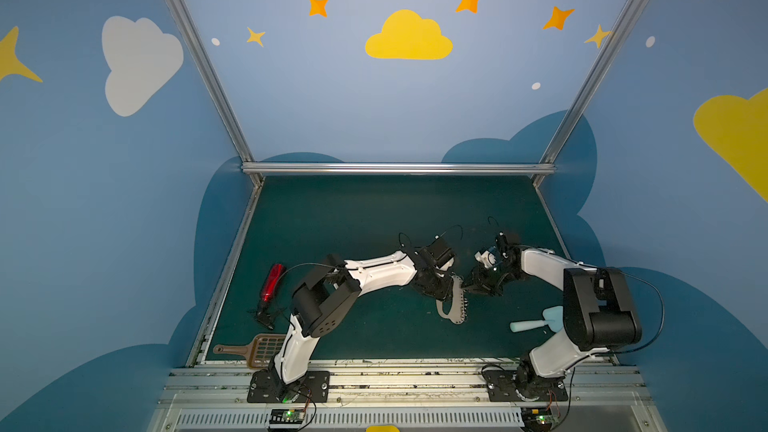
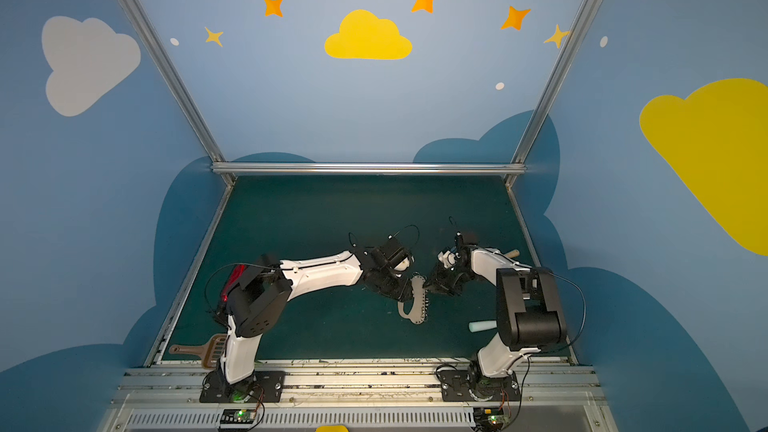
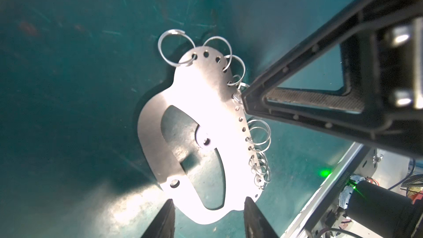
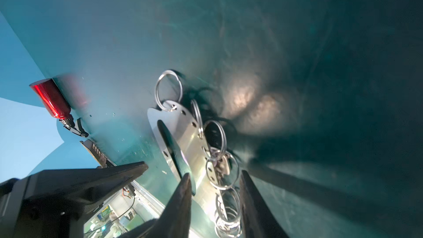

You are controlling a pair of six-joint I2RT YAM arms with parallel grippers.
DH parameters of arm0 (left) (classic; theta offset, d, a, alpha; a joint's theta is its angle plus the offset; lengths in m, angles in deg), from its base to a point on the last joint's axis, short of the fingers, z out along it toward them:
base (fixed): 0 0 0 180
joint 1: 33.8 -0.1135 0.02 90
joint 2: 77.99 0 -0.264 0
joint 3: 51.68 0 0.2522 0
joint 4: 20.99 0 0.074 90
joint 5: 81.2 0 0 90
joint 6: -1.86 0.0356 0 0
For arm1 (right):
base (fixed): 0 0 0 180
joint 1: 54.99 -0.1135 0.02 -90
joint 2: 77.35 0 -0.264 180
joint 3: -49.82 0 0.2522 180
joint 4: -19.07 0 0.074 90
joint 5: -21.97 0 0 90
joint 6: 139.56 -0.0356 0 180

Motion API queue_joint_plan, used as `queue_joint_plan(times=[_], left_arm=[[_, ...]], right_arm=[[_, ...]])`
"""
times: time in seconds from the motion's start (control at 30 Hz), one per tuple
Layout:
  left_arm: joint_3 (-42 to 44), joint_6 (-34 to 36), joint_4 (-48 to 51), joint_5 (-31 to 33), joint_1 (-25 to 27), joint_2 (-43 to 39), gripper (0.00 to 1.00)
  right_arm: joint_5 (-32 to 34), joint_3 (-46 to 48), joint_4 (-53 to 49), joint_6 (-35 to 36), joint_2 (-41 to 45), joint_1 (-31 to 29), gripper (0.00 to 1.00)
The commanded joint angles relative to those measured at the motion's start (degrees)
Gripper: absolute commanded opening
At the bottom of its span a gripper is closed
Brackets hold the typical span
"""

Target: Put the keys on the keyring

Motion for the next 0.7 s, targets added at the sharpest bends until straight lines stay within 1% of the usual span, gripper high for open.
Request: queue_joint_plan(times=[0.0,0.17,0.27,0.37,0.67], left_arm=[[0.53,-0.57,-0.59,0.67,-0.13,-0.27,0.49],[1.54,-0.79,-0.5,1.0,-0.14,-1.11,0.49],[2.23,-0.92,-0.49,1.65,-0.16,-1.62,0.49],[2.56,-1.26,-0.89,1.82,-0.2,-1.92,0.49],[2.69,-1.46,-0.78,1.72,-0.62,-2.0,0.49]], right_arm=[[-0.58,-1.28,0.76,-1.24,-1.85,-0.42,0.33],[0.17,-0.31,0.1,-2.16,-1.34,-0.42,0.34],[1.45,1.44,0.64,-3.94,0.97,-0.18,0.38],[1.8,3.07,2.73,-6.66,2.28,0.18,0.38],[-0.43,5.42,8.49,-13.4,0.05,0.24,0.28]])
